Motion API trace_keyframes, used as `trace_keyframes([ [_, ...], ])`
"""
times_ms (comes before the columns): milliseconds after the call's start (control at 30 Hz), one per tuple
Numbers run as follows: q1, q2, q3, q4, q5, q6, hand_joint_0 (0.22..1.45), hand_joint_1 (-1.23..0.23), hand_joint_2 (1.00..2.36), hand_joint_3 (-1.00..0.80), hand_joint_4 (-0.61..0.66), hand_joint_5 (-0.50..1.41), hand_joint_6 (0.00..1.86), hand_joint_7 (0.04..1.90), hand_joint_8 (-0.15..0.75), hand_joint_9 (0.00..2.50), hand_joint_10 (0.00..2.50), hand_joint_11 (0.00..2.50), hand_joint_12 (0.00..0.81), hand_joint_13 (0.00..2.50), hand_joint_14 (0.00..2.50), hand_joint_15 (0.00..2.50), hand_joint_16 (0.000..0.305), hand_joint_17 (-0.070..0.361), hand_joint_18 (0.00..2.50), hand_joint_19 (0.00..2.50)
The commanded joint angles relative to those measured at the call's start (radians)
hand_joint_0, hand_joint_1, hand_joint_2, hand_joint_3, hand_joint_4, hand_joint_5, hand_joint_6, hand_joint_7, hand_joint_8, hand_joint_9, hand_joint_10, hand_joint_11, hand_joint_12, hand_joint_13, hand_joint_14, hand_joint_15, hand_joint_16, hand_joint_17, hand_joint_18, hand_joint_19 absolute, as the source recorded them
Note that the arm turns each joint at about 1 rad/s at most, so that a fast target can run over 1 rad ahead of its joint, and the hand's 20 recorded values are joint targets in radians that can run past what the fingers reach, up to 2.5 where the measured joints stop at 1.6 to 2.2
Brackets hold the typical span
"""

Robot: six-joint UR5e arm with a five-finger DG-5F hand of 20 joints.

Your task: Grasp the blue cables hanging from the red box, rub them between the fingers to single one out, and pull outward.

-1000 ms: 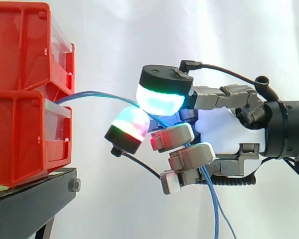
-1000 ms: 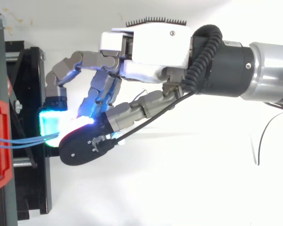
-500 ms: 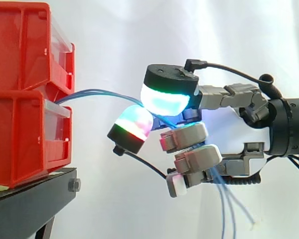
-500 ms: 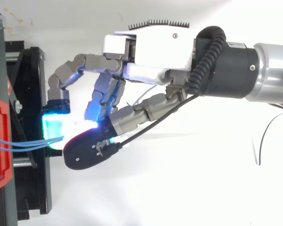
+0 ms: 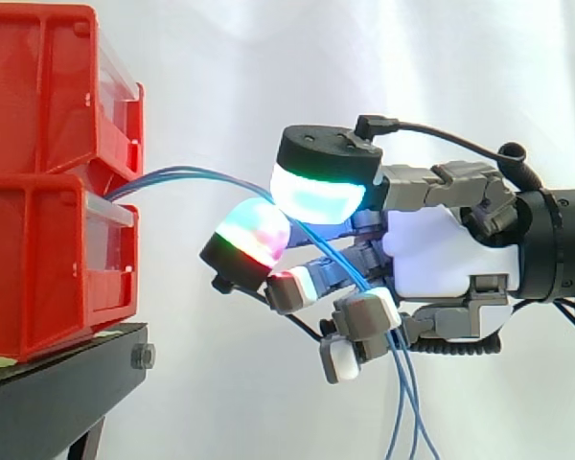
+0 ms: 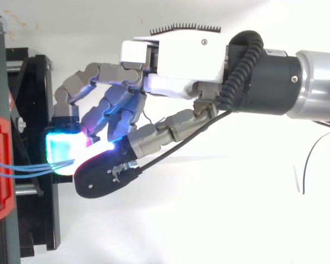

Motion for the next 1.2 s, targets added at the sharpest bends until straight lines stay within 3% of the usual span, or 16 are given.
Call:
trace_keyframes([
  [0,-0.002,0.001,-0.001,0.0,-0.001,0.0,0.64,-0.85,1.02,-0.01,-0.04,-0.18,0.84,0.97,0.305,0.8,0.01,1.1,0.503,1.13,0.02,0.66,0.054,0.122,0.94,0.7],
  [600,-0.004,-0.001,0.0,-0.001,-0.001,0.002,0.68,-0.89,1.02,-0.09,0.0,-0.2,0.86,0.98,0.27,0.79,0.01,1.11,0.446,1.04,0.02,0.69,0.049,0.111,0.87,0.74],
  [1167,-0.005,0.001,0.0,0.0,-0.001,0.0,0.7,-0.91,1.01,-0.36,0.04,-0.2,0.85,0.99,0.264,0.81,0.01,1.11,0.429,1.02,0.02,0.72,0.048,0.108,0.86,0.74],
])
